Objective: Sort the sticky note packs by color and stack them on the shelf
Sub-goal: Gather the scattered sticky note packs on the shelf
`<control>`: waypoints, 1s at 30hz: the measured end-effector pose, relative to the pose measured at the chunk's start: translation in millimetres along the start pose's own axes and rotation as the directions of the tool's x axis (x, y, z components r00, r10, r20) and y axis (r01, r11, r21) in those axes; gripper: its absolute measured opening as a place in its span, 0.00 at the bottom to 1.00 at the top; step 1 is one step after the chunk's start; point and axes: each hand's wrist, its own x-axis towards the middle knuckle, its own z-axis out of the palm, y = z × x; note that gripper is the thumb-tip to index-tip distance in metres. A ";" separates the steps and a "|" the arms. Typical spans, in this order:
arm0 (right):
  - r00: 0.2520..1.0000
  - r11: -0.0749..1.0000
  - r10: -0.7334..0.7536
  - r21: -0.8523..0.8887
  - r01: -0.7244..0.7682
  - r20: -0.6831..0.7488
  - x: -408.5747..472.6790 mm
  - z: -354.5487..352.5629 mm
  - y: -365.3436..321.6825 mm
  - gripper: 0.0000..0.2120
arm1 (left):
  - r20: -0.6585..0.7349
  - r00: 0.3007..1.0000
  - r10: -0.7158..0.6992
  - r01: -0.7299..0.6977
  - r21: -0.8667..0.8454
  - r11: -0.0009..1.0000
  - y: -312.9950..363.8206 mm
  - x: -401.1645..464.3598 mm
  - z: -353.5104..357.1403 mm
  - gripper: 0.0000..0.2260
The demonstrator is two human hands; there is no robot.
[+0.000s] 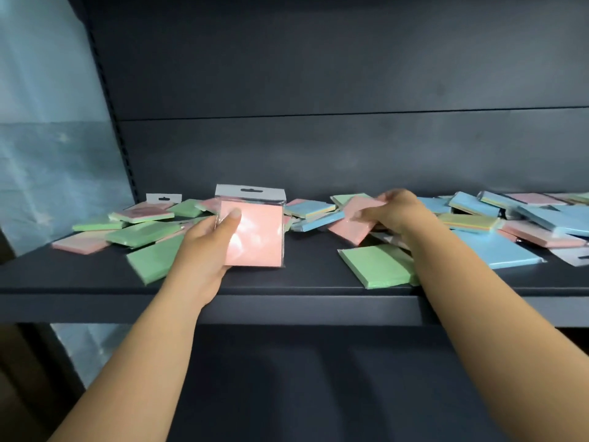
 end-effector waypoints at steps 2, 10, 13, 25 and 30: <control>0.990 0.991 -0.045 0.115 0.061 -0.135 -1.0 -3.8 -1.2 0.14 | -0.015 1.000 0.000 0.000 -0.020 1.000 0.8 -0.6 0.3 0.06; 0.992 0.793 -0.124 0.602 0.089 0.018 -27.7 0.1 -21.7 0.05 | -0.048 0.998 0.031 -0.037 -0.120 0.992 6.1 -8.2 2.6 0.07; 0.982 0.678 -0.109 0.734 -0.039 0.153 -41.7 14.0 -33.3 0.04 | -0.074 0.997 0.022 -0.037 -0.212 0.977 7.9 -8.2 0.7 0.06; 0.890 0.588 -0.165 0.767 -0.256 0.424 -95.5 123.1 -50.3 0.07 | -0.199 0.974 0.106 -0.168 -0.329 0.929 13.4 -29.8 -25.2 0.08; 0.861 0.769 -0.142 0.602 -0.214 0.488 -101.8 146.8 -53.1 0.03 | -0.270 0.957 0.105 -0.189 -0.307 0.933 18.2 -35.3 -53.9 0.07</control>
